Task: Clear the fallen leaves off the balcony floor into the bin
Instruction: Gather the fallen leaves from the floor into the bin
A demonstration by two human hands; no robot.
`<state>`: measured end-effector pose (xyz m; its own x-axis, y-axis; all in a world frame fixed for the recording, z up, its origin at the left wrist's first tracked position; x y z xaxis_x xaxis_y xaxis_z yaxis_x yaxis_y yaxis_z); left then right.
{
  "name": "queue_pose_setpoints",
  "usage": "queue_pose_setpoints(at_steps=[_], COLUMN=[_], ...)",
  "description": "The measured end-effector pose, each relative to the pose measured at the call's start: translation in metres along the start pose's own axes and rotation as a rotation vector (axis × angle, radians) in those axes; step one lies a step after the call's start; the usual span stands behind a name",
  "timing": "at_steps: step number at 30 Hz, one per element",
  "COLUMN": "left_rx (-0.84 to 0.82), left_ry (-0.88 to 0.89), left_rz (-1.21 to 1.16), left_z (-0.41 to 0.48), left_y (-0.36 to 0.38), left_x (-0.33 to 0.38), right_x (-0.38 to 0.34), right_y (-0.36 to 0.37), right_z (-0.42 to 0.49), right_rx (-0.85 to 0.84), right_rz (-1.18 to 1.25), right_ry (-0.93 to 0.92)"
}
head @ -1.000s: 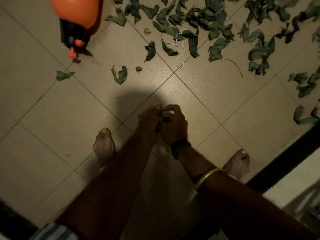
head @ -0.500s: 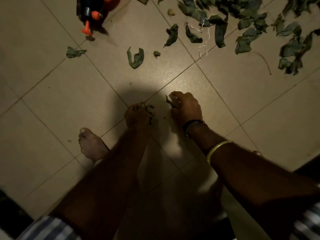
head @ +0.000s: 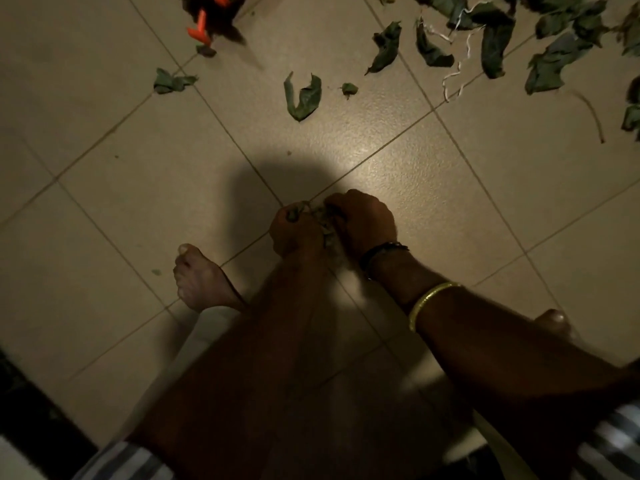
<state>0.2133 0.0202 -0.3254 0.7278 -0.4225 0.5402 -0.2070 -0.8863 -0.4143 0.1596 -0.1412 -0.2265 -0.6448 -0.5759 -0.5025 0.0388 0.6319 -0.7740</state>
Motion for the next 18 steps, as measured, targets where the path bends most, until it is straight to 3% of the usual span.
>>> queue_pose_setpoints(at_steps=[4,6,10,14,18], left_rx=[-0.026,0.015,-0.036,-0.006,0.019], left_ry=[-0.03,-0.092,-0.176,-0.188,-0.216], left_rz=[-0.049,-0.135,-0.328,-0.423,-0.572], left_z=[-0.026,-0.05,-0.082,-0.102,-0.134], left_y=[-0.011,-0.022,-0.032,-0.058,-0.106], left_x=[0.034,0.057,0.085,0.126,0.191], right_x=[0.007,0.022,0.046,-0.012,-0.132], right_y=[0.012,0.005,-0.034,-0.074,-0.11], right_z=[0.009,0.009,0.0,-0.008,-0.016], right_rx=[-0.019,0.0,0.115,0.148,0.038], right_rz=[-0.138,-0.1,0.284,0.699,1.109], right_ry=[0.058,0.179,0.524,0.59,0.55])
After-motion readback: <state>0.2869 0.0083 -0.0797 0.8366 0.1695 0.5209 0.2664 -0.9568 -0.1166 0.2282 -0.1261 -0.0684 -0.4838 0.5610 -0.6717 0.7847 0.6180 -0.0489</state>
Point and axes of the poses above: each hand's wrist, its own z-axis towards the middle knuckle, its own y-axis out of the palm, x = y × z, the point moved 9 cm from there along z, towards the middle knuckle, and after that the axes turned 1 degree about x, right-handed, at the moved point
